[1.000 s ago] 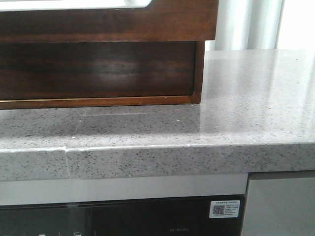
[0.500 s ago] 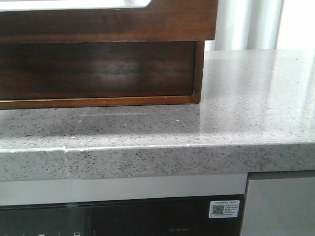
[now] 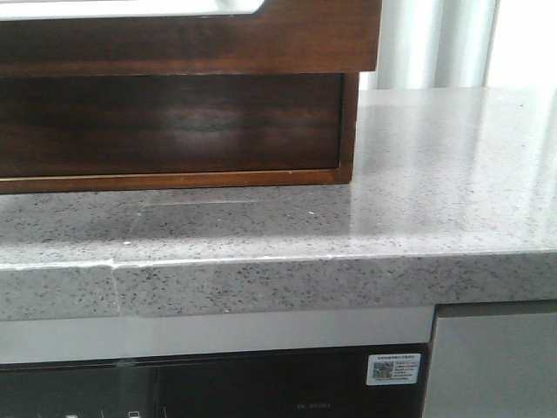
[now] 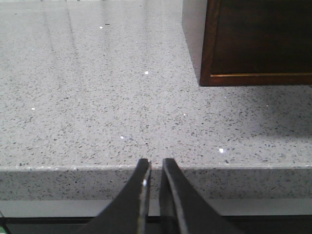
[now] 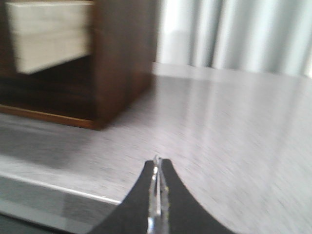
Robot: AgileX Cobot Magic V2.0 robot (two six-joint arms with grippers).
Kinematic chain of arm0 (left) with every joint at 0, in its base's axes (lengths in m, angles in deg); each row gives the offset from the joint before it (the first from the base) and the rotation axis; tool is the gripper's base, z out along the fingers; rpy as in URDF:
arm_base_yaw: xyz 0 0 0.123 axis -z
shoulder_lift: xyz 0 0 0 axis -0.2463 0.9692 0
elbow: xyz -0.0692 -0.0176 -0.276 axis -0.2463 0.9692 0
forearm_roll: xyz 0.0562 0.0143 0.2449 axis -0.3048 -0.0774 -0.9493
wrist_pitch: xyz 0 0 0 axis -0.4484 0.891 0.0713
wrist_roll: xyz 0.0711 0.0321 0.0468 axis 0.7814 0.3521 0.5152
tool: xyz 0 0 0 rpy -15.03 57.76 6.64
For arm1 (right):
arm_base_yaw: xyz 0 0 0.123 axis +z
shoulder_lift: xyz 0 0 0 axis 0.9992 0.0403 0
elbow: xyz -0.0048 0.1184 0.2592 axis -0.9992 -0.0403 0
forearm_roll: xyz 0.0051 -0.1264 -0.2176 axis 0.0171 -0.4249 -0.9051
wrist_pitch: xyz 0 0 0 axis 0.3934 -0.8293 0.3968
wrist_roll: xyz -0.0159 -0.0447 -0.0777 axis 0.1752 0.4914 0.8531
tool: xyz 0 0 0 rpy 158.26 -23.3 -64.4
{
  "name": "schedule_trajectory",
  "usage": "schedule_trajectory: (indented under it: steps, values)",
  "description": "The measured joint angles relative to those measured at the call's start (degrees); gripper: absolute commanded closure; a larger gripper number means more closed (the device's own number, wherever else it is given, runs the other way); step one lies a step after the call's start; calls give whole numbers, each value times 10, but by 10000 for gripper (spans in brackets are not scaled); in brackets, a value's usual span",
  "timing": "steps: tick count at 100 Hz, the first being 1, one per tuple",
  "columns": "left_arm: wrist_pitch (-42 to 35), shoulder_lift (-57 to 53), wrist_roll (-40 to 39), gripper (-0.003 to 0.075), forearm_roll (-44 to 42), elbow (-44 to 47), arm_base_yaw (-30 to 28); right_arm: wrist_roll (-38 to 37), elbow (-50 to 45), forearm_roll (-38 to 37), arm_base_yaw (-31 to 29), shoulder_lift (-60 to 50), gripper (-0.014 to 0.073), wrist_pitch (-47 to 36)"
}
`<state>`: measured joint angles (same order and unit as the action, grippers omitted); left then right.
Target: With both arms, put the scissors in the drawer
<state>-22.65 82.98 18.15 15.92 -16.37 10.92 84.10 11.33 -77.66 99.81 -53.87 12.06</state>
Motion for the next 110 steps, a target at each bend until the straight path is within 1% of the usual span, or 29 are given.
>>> schedule_trajectory:
  steps: [9,23,35,43,48,58,61,68,110]
  values:
    - [0,0,0,717,0,0,0,-16,-1,-2,-34,-23,710,17]
    - [0,0,0,716,0,0,0,-15,-1,-5,-88,-33,710,54]
    - [0,0,0,716,0,0,0,-12,-1,-5,-122,-42,710,85]
    - [0,0,0,716,0,0,0,7,-1,8,-141,-42,710,112]
    - [0,0,0,717,0,0,0,34,-1,29,-152,-42,710,129]
    - [0,0,0,716,0,0,0,86,-1,71,-161,-42,710,166]
    - [0,0,0,716,0,0,0,96,-1,77,-162,-42,710,179]
    - [0,0,0,716,0,0,0,112,-1,82,-162,-42,710,181]
    - [0,0,0,716,0,0,0,124,-1,87,-162,-42,710,183]
